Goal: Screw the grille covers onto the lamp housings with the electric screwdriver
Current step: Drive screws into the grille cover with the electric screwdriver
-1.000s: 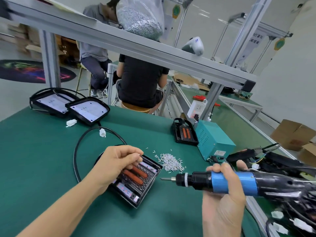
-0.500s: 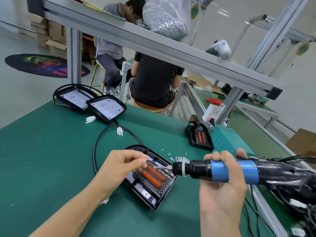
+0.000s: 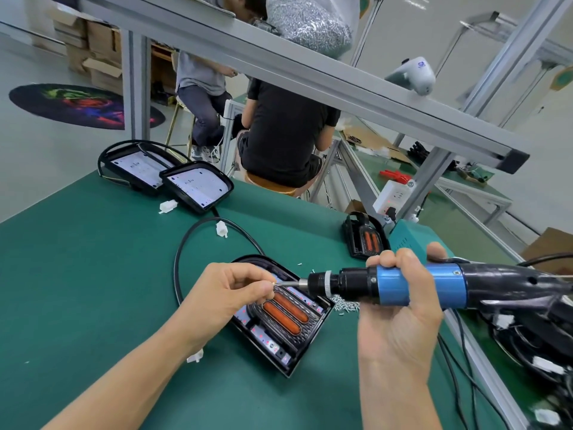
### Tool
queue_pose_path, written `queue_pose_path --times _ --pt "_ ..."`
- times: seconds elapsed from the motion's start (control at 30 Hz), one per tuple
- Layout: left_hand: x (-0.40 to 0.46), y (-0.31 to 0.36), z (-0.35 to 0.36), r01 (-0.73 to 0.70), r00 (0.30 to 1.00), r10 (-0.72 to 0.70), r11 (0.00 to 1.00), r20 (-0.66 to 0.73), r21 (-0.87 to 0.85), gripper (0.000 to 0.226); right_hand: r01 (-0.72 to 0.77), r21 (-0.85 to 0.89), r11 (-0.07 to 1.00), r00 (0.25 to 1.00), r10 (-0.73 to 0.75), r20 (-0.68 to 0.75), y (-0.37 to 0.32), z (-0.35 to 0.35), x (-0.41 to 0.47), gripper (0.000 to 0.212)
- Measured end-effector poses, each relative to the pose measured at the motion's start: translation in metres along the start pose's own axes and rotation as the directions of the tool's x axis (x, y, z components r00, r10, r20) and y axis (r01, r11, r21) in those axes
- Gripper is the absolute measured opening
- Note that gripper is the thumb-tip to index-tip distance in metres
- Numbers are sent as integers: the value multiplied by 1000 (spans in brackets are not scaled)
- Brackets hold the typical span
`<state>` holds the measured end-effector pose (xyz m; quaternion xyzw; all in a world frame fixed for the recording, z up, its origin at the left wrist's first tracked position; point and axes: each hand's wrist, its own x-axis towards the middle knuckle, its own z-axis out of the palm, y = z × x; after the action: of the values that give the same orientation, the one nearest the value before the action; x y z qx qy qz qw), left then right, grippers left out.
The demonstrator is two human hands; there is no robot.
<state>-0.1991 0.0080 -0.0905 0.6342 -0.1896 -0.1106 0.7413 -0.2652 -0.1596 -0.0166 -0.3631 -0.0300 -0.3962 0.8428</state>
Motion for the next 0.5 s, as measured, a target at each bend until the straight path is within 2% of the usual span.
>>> queue_pose_path --times 0.2,0.5 --pt "0 2 2 -20 1000 20 999 -12 -27 18 -7 -17 1000 1000 7 15 3 0 1 37" --pt "4 -1 -6 -37 999 37 999 -9 40 20 -15 5 1000 1000 14 25 8 3 4 37"
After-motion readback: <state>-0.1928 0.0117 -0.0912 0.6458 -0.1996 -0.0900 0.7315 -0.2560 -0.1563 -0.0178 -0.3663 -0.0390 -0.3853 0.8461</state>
